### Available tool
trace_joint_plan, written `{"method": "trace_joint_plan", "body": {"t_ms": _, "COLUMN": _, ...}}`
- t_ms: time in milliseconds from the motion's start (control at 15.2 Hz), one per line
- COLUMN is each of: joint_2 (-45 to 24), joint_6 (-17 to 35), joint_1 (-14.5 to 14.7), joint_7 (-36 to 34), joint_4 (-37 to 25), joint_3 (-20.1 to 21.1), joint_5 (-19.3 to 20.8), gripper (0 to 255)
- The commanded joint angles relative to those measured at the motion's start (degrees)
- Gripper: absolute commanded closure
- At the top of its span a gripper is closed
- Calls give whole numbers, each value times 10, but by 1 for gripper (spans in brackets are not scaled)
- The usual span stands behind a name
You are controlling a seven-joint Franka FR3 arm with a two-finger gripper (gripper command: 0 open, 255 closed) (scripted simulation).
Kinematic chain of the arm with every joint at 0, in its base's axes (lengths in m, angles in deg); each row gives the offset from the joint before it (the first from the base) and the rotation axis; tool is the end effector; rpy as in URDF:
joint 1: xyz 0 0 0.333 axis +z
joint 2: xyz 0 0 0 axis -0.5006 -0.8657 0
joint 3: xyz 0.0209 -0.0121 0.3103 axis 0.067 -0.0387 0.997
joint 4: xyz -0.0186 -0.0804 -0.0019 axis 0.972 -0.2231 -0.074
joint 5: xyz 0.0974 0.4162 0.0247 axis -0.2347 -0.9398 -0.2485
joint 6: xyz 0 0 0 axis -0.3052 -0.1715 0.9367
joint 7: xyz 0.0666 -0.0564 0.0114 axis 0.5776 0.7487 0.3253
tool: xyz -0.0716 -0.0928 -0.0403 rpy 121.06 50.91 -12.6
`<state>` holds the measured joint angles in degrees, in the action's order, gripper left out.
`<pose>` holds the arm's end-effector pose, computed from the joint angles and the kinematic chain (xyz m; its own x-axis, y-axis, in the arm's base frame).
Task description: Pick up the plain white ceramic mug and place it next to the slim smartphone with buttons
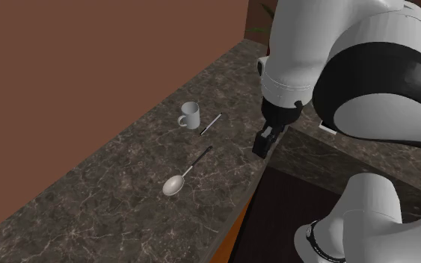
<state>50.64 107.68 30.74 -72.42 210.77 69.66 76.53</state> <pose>0.3296 -0.0322 0.5785 0.9795 -0.1967 -0.0445 -0.1936 -0.9789 0.0655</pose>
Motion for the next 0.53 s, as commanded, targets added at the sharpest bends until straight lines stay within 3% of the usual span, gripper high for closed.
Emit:
{"method": "trace_joint_plan", "body": {"t_ms": 0, "joint_2": 0, "joint_6": 0, "joint_1": 0, "joint_7": 0, "joint_4": 0, "joint_3": 0, "joint_5": 0, "gripper": 0}}
{"method": "trace_joint_plan", "body": {"t_ms": 462, "joint_2": -84, "joint_6": 130, "joint_1": -3, "joint_7": 75, "joint_4": 15, "joint_3": -70, "joint_5": 32, "gripper": 0}}
